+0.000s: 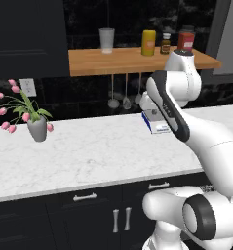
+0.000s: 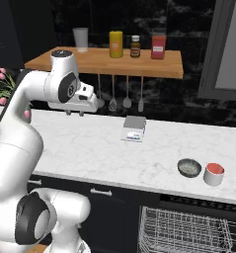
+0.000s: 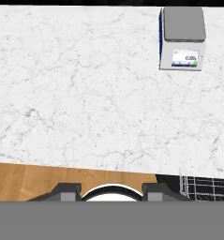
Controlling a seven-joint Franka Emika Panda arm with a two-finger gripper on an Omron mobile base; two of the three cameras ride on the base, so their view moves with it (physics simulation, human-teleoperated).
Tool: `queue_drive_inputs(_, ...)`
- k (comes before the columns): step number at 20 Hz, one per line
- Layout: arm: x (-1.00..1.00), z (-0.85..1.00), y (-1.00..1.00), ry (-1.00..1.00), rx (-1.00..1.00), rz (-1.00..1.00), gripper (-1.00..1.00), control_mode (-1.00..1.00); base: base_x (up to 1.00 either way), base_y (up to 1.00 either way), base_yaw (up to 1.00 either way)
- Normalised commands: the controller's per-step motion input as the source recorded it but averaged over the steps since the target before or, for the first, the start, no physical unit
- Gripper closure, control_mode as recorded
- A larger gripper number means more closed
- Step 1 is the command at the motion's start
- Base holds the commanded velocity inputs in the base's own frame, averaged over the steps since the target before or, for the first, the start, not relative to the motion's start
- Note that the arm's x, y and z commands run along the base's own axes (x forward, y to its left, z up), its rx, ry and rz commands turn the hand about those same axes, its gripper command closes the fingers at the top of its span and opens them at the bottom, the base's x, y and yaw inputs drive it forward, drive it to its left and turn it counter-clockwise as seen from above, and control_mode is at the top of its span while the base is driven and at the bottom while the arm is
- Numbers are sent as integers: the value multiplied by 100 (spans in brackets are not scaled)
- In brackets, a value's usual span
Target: Pick up the cup and bowl from the counter, place them in the dishwasher, and close the dishwasher door.
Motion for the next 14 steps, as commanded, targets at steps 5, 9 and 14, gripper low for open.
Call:
queue_drive_inputs(5,-40,0,0,-4,0,0,-100,-100,0,0,0)
queue_drive_inputs(9,-100,-3,0,-3,0,0,-100,-100,0,0,0)
queue_drive_inputs(14,-93,-15,3,0,1,0,-100,-100,0,0,0)
